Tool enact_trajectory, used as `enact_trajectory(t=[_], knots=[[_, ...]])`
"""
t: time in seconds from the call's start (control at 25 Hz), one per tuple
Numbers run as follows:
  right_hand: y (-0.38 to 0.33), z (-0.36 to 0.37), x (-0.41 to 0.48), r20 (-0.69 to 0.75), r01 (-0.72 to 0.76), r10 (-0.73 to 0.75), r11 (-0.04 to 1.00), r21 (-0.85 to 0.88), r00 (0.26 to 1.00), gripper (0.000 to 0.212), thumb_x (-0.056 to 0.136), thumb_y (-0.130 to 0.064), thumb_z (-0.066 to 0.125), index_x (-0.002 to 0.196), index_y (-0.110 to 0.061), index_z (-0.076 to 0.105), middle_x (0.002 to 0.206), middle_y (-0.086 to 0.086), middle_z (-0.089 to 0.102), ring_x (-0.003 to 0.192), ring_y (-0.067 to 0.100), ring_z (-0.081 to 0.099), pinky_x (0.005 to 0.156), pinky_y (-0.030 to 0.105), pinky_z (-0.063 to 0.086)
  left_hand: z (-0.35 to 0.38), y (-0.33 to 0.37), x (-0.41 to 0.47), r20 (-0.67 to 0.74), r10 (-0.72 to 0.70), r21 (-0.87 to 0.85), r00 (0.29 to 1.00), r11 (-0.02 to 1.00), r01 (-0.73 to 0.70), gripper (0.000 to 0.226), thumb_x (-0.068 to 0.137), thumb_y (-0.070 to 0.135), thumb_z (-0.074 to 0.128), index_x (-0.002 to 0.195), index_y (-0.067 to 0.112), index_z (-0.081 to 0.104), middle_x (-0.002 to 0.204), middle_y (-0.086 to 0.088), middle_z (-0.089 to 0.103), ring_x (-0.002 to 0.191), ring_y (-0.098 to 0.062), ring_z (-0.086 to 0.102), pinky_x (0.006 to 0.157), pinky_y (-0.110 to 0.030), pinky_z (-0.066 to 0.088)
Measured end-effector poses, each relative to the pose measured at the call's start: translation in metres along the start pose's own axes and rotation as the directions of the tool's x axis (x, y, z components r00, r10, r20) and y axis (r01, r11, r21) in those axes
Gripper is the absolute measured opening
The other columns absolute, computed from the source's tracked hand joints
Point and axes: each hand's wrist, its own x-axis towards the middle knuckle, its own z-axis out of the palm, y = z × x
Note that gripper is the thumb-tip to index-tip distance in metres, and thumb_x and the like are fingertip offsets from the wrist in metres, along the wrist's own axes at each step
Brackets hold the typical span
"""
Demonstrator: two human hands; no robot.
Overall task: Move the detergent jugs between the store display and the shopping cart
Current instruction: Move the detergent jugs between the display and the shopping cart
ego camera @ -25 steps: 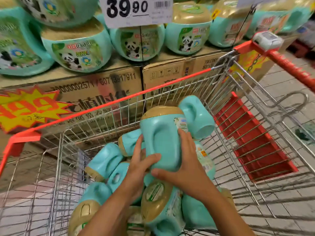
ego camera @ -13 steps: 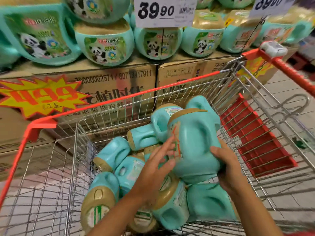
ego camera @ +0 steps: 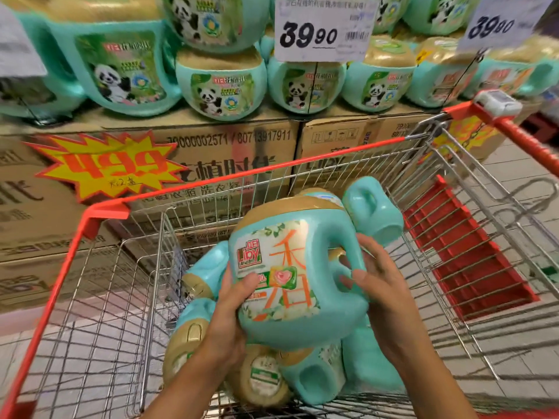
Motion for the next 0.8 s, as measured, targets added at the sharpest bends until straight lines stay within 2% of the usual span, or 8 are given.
enact_trajectory(t=[0.12, 0.2, 0.28, 0.36, 0.48, 0.6, 0.8], knots=[[-0.001, 0.017, -0.005, -0.041, 0.035, -0.042, 0.986, -0.164, 0.998, 0.047, 0.066, -0.035, 0.074, 0.113, -0.032, 0.065, 0.110, -0.006, 0.071, 0.098, 0.015, 0.068, 0.066, 0.020, 0.053, -0.011, 0.011, -0.013, 0.019, 0.089, 0.116, 0.996, 0.989, -0.091, 0.100, 0.046, 0.041, 0.094, 0.135, 0.030, 0.051, 0.119, -0.013, 0.069, 0.100, -0.035, 0.070, 0.070, -0.043, 0.059], [0.007, 0.030, -0.010, -0.041, 0.038, -0.047, 0.977, -0.208, 0.998, 0.061, 0.058, -0.046, 0.077, 0.116, -0.036, 0.060, 0.107, -0.011, 0.070, 0.093, 0.008, 0.069, 0.066, 0.017, 0.053, -0.017, 0.018, -0.023, 0.071, 0.142, 0.167, 0.987, 0.974, -0.152, 0.087, 0.057, 0.036, 0.091, 0.135, 0.036, 0.050, 0.119, -0.012, 0.070, 0.100, -0.034, 0.070, 0.068, -0.040, 0.059], [0.016, 0.041, -0.015, -0.051, 0.016, -0.026, 0.982, -0.186, 0.998, 0.074, 0.055, -0.040, 0.082, 0.123, -0.033, 0.053, 0.105, -0.007, 0.071, 0.091, 0.011, 0.071, 0.067, 0.020, 0.056, -0.022, 0.022, -0.031, 0.103, 0.164, 0.168, 0.981, 0.969, -0.179, 0.079, 0.066, 0.025, 0.086, 0.135, 0.036, 0.049, 0.118, -0.013, 0.070, 0.100, -0.034, 0.070, 0.068, -0.038, 0.060], [0.025, 0.049, -0.017, -0.056, -0.011, 0.003, 0.988, -0.154, 0.998, 0.071, 0.059, -0.031, 0.080, 0.123, -0.031, 0.050, 0.103, -0.003, 0.071, 0.088, 0.015, 0.072, 0.065, 0.024, 0.057, -0.028, 0.024, -0.040, 0.095, 0.166, 0.167, 0.982, 0.969, -0.180, 0.075, 0.070, 0.014, 0.081, 0.135, 0.035, 0.049, 0.117, -0.013, 0.070, 0.099, -0.033, 0.071, 0.068, -0.036, 0.060], [0.037, 0.059, -0.020, -0.038, -0.031, 0.025, 0.986, -0.163, 0.999, 0.060, 0.061, -0.028, 0.077, 0.117, -0.030, 0.054, 0.098, -0.002, 0.072, 0.082, 0.015, 0.073, 0.062, 0.023, 0.056, -0.042, 0.026, -0.056, 0.021, 0.172, 0.191, 0.985, 0.966, -0.173, 0.075, 0.067, 0.012, 0.079, 0.133, 0.036, 0.051, 0.114, -0.012, 0.071, 0.096, -0.033, 0.071, 0.065, -0.035, 0.060], [0.056, 0.071, -0.022, 0.018, -0.054, 0.059, 0.977, -0.204, 0.998, 0.061, 0.060, -0.030, 0.078, 0.117, -0.026, 0.055, 0.100, 0.000, 0.073, 0.083, 0.013, 0.072, 0.064, 0.022, 0.056, -0.060, 0.027, -0.076, -0.099, 0.185, 0.233, 0.978, 0.959, -0.158, 0.081, 0.064, 0.021, 0.082, 0.136, 0.034, 0.048, 0.113, -0.011, 0.072, 0.096, -0.033, 0.072, 0.064, -0.035, 0.059], [0.062, 0.093, -0.016, 0.234, -0.074, 0.140, 0.961, -0.267, 0.962, 0.066, 0.055, -0.039, 0.085, 0.114, -0.030, 0.056, 0.100, -0.004, 0.074, 0.083, 0.011, 0.073, 0.061, 0.020, 0.055, -0.069, 0.022, -0.112, -0.292, 0.296, 0.253, 0.909, 0.941, -0.226, 0.085, 0.059, 0.032, 0.083, 0.136, 0.035, 0.047, 0.114, -0.011, 0.071, 0.099, -0.034, 0.071, 0.070, -0.038, 0.060]])
